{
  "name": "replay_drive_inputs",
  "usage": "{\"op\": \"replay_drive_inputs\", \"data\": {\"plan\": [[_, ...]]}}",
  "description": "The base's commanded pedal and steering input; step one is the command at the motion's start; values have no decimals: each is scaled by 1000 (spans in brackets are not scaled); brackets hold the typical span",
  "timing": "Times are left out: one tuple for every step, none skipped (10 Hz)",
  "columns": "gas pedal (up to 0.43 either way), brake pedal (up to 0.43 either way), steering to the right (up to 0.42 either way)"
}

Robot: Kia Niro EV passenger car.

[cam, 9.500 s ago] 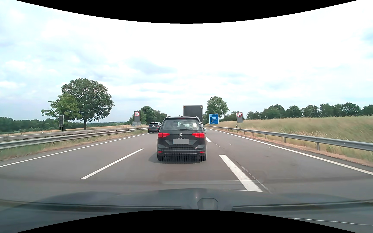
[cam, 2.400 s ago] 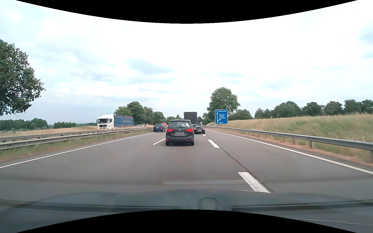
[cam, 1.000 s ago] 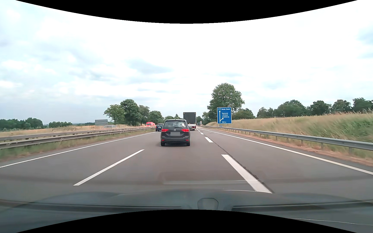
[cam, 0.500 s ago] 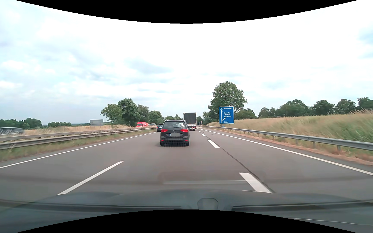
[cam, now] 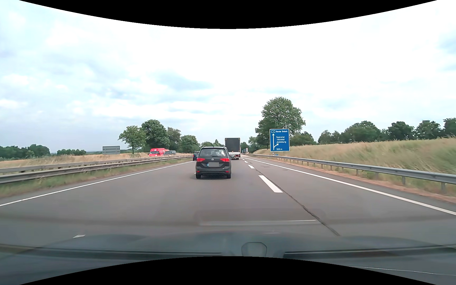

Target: Follow the waypoints while adhering to traffic rules and regulations

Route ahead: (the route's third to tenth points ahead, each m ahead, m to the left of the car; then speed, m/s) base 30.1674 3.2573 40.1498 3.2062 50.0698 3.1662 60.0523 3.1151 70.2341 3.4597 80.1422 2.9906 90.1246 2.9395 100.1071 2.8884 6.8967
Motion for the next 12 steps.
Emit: {"op": "replay_drive_inputs", "data": {"plan": [[150,0,-4],[150,0,-5],[150,0,-4],[157,0,-4],[157,0,-4],[157,0,-4],[157,0,-4],[157,0,-4],[157,0,-4],[157,0,-4],[157,0,-3],[157,0,-3]]}}
